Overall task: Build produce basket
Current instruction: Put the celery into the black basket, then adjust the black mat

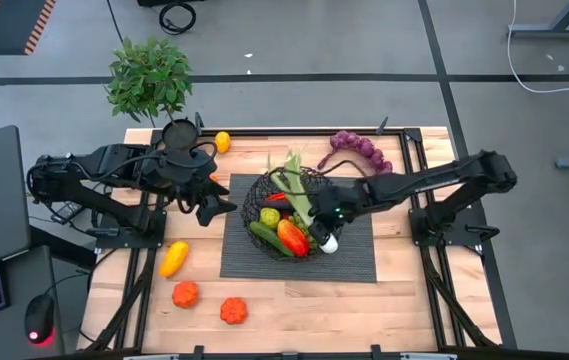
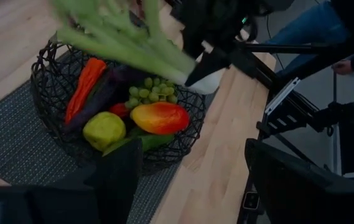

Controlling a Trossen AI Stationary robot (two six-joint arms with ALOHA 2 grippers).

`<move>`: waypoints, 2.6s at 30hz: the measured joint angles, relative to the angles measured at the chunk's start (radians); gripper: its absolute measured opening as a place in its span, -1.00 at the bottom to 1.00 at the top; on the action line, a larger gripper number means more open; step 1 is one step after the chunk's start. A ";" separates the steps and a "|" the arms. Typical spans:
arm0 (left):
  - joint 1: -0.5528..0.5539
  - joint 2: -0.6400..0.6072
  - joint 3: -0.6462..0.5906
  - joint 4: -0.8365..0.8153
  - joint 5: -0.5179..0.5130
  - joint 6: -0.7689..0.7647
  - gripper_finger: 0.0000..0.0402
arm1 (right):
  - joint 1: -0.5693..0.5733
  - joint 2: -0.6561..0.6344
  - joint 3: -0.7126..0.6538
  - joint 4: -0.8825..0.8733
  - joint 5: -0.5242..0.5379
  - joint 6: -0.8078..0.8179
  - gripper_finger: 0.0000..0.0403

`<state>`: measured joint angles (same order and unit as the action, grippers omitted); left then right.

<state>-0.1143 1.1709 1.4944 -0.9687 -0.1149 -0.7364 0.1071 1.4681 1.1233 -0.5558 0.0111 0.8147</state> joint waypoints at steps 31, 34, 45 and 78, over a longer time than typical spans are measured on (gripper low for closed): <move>0.000 0.000 0.000 0.000 -0.001 0.013 0.43 | -0.041 0.053 0.000 0.036 -0.047 -0.012 0.29; 0.000 0.000 0.000 0.000 -0.001 0.024 0.43 | -0.023 0.053 0.000 0.013 -0.092 0.001 0.28; 0.000 0.000 0.000 0.000 -0.001 0.065 0.43 | 0.021 0.049 -0.001 -0.028 -0.035 0.090 0.28; -0.015 0.053 0.001 -0.256 0.129 -0.103 0.43 | 0.400 -0.129 -0.002 -0.275 0.011 0.524 0.22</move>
<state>-0.1295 1.2236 1.4952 -1.2248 0.0137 -0.8397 0.5072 1.3392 1.1217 -0.8306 0.0219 1.3388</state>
